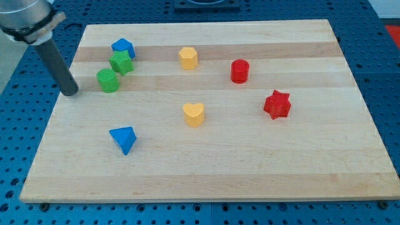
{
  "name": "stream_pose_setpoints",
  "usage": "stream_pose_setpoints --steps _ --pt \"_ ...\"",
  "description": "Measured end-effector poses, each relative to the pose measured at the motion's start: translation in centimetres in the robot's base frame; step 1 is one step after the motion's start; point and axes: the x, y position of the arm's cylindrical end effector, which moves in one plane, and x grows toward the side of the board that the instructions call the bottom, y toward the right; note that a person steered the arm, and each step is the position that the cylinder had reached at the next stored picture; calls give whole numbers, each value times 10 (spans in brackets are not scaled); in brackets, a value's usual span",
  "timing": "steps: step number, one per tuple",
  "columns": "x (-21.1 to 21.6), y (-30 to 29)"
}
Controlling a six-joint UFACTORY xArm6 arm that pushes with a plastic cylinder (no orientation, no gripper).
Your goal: Put the green circle into the green star
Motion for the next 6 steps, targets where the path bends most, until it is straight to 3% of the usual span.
stream_pose_setpoints --steps 5,6 --pt "-3 66" --pt "31 71"
